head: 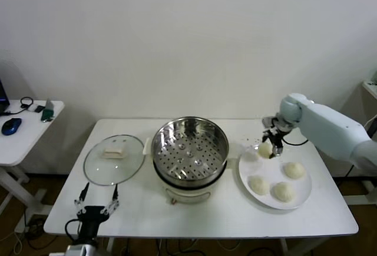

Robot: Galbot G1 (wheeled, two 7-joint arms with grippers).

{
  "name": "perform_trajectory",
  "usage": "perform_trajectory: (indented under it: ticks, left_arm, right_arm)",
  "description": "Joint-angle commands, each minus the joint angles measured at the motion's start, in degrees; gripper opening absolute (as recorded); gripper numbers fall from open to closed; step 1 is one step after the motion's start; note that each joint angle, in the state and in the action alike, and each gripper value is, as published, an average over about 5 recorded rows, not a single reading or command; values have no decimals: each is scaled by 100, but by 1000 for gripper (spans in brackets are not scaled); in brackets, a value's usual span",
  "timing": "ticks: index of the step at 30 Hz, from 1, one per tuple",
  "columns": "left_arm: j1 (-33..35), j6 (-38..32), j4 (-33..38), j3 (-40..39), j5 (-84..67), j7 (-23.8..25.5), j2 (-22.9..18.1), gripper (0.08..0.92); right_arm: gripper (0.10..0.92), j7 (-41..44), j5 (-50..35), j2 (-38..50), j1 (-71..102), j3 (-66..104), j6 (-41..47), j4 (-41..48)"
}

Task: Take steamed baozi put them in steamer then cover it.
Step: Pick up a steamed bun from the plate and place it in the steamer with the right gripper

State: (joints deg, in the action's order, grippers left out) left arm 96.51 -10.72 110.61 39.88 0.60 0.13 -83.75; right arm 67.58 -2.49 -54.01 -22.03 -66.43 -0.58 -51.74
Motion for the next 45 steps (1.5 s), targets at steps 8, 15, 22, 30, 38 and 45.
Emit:
perform_trajectory:
  ticks: [8, 15, 22, 30, 38, 45]
  left_arm:
    - [106, -10, 66, -44, -26, 3, 18, 823]
    - [151, -21, 88, -54, -102, 0, 35, 823]
    - [215, -37, 125, -3, -236, -10, 154, 823]
    - [210, 9, 196, 106, -320, -26, 297, 823]
    - [279, -5, 159, 71, -311, -31, 239, 823]
    - [287, 1, 126, 83, -300, -34, 223, 823]
  right_arm:
    - [746, 168, -891, -860, -2546, -1657, -868, -826]
    - [746, 149, -398, -1670, -2657, -1483, -1372, -1404]
    - [744, 27, 525, -2393, -2113, -1249, -1685, -1530]
    - [746, -47, 1692, -2832, -1286, -1048, -2091, -1234]
    - [747, -60, 2233, -2923, -612, -880, -2320, -826]
    - [755, -67, 2339, -2909, -346, -820, -2310, -597]
